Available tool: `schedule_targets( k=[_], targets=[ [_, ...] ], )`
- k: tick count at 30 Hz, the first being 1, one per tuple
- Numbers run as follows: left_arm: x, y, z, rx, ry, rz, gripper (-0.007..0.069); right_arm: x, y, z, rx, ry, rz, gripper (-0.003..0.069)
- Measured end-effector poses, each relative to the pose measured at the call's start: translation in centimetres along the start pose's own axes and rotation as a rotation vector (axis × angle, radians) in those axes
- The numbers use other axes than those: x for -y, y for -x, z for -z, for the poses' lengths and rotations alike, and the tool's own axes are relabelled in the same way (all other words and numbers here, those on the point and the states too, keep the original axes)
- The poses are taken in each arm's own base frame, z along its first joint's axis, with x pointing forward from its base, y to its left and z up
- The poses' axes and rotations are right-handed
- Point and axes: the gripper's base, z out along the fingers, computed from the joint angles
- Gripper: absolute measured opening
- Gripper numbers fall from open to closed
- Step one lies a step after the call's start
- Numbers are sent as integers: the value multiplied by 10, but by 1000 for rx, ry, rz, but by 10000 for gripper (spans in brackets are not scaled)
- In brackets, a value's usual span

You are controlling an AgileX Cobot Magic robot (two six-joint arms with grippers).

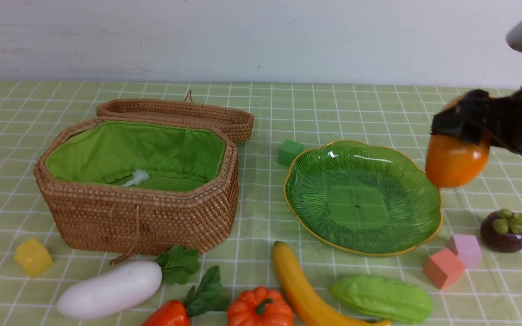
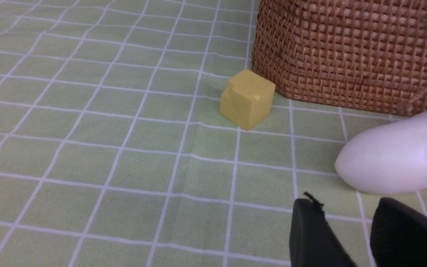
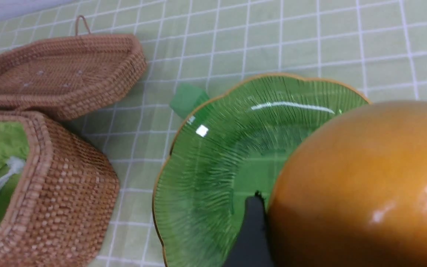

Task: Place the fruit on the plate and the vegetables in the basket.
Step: Use the right arm to grab a mango and put it into the right plate, then use the right arm to grab a mangosteen and put it into the right plate

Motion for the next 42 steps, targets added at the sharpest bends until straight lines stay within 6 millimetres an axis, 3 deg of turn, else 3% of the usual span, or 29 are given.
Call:
schedule_targets(
  k=[4, 8, 13, 16, 23, 32, 37, 42],
  targets=[
    [0, 0, 0, 0, 0, 0, 239, 5, 3, -48, -39, 6, -35, 567],
    [0, 0, 0, 0, 0, 0, 239, 12, -23, -101, -148, -9, 39, 567],
    [0, 0, 0, 0, 0, 0, 239, 23, -49, -133, -247, -26, 54, 567],
    [0, 0, 0, 0, 0, 0, 239, 26, -54, -138, -265, -32, 51, 573],
    [0, 0, 0, 0, 0, 0, 239, 25, -50, -135, -253, -31, 68, 678],
    [0, 0, 0, 0, 0, 0, 239, 26, -37, -116, -238, -55, 136, 674],
    [0, 0, 0, 0, 0, 0, 239, 56, -10, -73, -240, -149, -98, 671],
    [0, 0, 0, 0, 0, 0, 239, 93, -10, -48, -331, -323, -250, 665]
  ],
)
